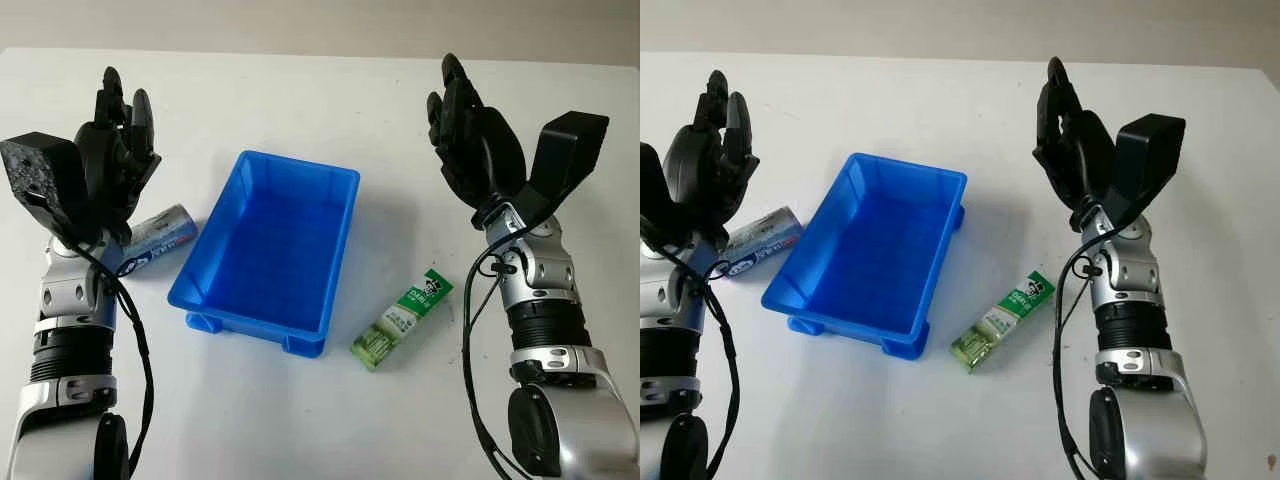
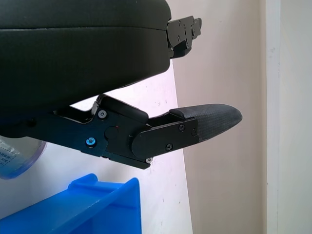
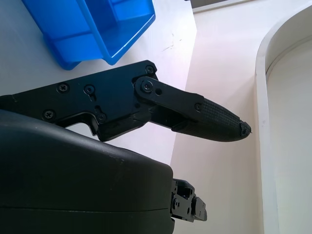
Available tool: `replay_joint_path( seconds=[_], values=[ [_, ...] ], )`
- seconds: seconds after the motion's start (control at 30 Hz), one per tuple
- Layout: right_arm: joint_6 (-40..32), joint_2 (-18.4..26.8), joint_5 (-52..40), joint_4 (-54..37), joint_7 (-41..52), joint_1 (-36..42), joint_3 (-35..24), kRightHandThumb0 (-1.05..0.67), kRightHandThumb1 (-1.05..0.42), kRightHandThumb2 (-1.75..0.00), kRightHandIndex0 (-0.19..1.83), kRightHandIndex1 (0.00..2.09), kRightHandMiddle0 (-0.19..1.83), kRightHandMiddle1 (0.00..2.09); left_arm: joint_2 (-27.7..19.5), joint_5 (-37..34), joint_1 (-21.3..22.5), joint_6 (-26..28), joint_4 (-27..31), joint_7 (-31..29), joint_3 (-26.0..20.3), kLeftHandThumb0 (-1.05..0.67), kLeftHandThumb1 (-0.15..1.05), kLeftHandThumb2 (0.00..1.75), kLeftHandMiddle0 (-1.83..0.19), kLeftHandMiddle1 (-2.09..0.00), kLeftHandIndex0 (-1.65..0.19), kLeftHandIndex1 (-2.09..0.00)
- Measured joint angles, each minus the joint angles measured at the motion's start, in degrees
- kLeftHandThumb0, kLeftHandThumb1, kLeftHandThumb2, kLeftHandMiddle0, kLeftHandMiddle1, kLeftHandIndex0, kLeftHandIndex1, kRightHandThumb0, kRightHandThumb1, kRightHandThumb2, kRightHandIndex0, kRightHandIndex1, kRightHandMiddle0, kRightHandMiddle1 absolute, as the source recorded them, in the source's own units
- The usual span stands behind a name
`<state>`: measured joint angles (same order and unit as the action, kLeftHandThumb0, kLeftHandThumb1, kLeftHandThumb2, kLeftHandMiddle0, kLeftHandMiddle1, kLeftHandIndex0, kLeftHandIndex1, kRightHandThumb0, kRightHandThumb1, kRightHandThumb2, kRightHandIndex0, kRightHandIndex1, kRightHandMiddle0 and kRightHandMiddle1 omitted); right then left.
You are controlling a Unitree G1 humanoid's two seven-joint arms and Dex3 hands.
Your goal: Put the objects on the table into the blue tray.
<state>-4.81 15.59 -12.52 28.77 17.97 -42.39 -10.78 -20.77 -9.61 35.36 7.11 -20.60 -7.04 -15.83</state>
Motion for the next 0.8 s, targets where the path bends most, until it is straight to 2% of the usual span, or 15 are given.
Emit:
replay_joint_path(
  seconds=[0.53, 0.67, 0.8],
  values=[
    [-2.6, 0.6, -0.3, -2.4, 1.1, 0.6, 0.0, -0.74, -1.05, -0.7, -0.19, 0.0, -0.19, 0.0, 0.0, 0.0, -0.2, -0.2, -0.2, -0.6, 0.0, -0.78, 1.05, 0.65, 0.19, 0.0, 0.19, 0.0],
    [-4.5, 2.6, -1.0, -7.0, 3.6, 2.0, -0.1, -0.76, -1.05, -0.61, -0.19, 0.0, -0.19, 0.0, 0.0, -0.3, -0.2, -0.2, -0.2, -0.6, -0.1, -0.77, 1.05, 0.64, 0.19, 0.0, 0.19, 0.0],
    [-5.5, 7.1, 1.2, -13.7, 6.2, 4.2, 1.1, -0.76, -1.05, -0.38, -0.19, 0.0, -0.19, 0.0, 0.0, -0.3, -0.3, -0.3, -0.1, -0.5, -0.1, -0.76, 1.05, 0.65, 0.19, 0.0, 0.19, 0.0]
  ],
)
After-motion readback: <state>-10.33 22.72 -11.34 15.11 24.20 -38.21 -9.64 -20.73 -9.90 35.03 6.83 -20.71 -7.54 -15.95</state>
